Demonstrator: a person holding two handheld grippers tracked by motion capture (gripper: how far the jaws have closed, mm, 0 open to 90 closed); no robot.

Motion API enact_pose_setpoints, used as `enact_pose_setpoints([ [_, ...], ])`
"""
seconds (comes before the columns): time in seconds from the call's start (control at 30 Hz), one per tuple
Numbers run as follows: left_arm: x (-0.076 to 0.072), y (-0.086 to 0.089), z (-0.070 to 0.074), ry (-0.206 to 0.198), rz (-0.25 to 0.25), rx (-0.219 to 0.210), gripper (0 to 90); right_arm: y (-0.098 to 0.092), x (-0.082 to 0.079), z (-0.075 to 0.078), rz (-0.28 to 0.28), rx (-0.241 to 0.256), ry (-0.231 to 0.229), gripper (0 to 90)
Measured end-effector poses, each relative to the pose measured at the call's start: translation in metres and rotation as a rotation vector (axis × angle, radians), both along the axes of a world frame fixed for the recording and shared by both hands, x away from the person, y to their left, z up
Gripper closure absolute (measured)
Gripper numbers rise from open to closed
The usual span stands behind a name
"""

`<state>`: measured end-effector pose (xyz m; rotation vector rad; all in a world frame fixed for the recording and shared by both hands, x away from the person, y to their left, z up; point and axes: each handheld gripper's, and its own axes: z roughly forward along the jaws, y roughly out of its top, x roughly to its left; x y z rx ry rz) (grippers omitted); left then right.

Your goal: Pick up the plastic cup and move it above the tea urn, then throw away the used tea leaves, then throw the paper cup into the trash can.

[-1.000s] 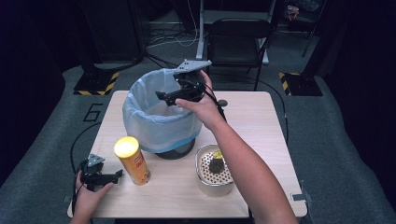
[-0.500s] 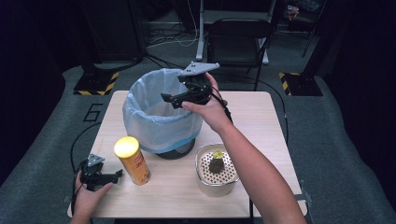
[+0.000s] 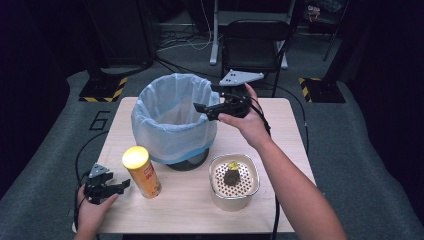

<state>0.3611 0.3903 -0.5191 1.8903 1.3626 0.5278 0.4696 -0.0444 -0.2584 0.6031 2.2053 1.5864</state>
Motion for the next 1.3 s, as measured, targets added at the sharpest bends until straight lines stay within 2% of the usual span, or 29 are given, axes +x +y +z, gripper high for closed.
enact_pose_setpoints([
  [0.17, -0.004, 0.0, 0.01, -0.033, -0.007, -0.026, 24.3, -0.018, -0.006, -0.005, -0.024, 0.005, -0.006, 14.7],
  [0.27, -0.009, 0.002, 0.019, -0.058, -0.014, -0.063, 24.3, -0.027, -0.01, -0.009, -0.04, -0.007, -0.009, 14.8],
  [0.33, -0.011, 0.004, 0.025, -0.071, -0.033, -0.071, 20.4, -0.033, -0.012, -0.011, -0.048, -0.013, -0.019, 14.8],
  [0.37, -0.013, 0.004, 0.029, -0.07, -0.042, -0.093, 16.5, -0.036, -0.014, -0.013, -0.055, -0.016, -0.02, 14.8],
  [0.4, -0.014, 0.003, 0.03, -0.076, -0.041, -0.097, 13.4, -0.041, -0.017, -0.015, -0.059, -0.026, -0.028, 14.8],
  [0.47, -0.015, 0.005, 0.034, -0.065, -0.067, -0.079, 11.9, -0.045, -0.019, -0.017, -0.061, -0.033, -0.028, 14.7],
  [0.6, -0.02, 0.004, 0.042, -0.067, -0.123, -0.084, 11.7, -0.054, -0.022, -0.022, -0.067, -0.039, -0.021, 14.5],
  [0.8, -0.025, 0.003, 0.053, -0.097, -0.147, -0.105, 11.3, -0.068, -0.03, -0.031, -0.099, -0.062, -0.025, 14.3],
  [0.9, -0.025, 0.004, 0.058, -0.104, -0.151, -0.158, 11.0, -0.075, -0.033, -0.034, -0.107, -0.068, -0.027, 14.3],
  [0.97, -0.027, 0.004, 0.062, -0.099, -0.163, -0.178, 11.0, -0.08, -0.034, -0.036, -0.114, -0.059, -0.018, 14.3],
  [1.1, -0.033, 0.001, 0.066, -0.108, -0.185, -0.162, 11.0, -0.088, -0.036, -0.041, -0.125, -0.055, -0.017, 14.3],
  [1.2, -0.036, -0.006, 0.063, -0.117, -0.205, -0.16, 11.0, -0.092, -0.037, -0.046, -0.133, -0.065, -0.011, 14.3],
  [1.3, -0.037, -0.013, 0.061, -0.112, -0.254, -0.163, 10.2, -0.095, -0.037, -0.05, -0.138, -0.069, 0.0, 14.3],
])
